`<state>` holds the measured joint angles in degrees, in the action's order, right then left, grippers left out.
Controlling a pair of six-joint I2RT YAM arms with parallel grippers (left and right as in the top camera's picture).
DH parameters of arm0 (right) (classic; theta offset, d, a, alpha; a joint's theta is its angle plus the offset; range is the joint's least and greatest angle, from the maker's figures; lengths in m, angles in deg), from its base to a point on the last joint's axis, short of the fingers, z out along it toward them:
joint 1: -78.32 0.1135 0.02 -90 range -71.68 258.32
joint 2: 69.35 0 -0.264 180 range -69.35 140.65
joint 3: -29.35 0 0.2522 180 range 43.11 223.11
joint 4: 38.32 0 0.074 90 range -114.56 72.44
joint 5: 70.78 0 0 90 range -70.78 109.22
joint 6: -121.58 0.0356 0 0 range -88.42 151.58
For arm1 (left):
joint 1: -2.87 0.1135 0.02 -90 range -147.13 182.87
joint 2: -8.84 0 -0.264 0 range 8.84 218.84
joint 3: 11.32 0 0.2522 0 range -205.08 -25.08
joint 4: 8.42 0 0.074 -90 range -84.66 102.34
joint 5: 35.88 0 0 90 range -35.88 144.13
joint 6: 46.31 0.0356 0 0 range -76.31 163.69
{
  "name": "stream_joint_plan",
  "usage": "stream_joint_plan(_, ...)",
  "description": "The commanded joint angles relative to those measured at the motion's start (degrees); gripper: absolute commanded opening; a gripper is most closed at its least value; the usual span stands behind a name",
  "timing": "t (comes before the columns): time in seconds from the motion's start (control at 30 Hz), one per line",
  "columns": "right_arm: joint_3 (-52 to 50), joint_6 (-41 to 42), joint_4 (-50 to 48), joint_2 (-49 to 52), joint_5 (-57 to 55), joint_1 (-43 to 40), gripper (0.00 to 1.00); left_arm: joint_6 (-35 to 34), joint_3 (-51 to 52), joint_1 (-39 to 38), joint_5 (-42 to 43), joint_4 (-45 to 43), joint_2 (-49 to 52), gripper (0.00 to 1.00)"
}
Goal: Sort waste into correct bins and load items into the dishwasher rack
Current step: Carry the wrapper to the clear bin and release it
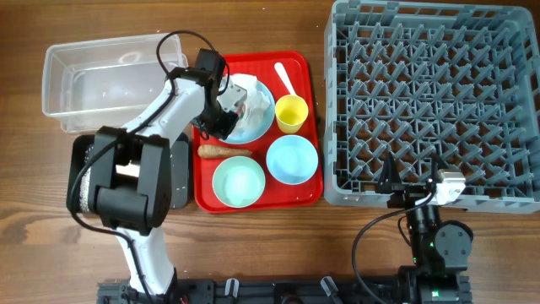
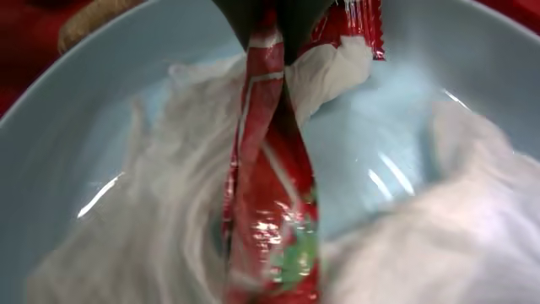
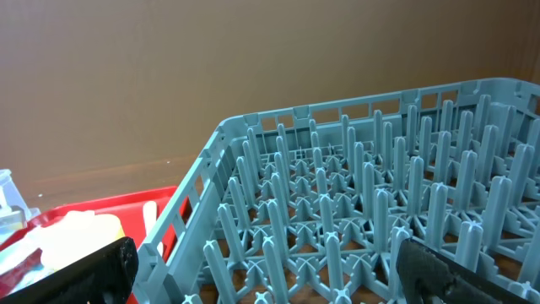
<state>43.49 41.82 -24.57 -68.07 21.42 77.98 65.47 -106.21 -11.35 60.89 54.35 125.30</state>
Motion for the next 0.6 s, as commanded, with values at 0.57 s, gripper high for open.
stream_joint_plan(0.57, -0.09, 0.42, -0.13, -0.31, 0.87, -0.28, 1.0, -9.88, 0.42, 0.76, -1.6, -3.58, -11.96, 0.04)
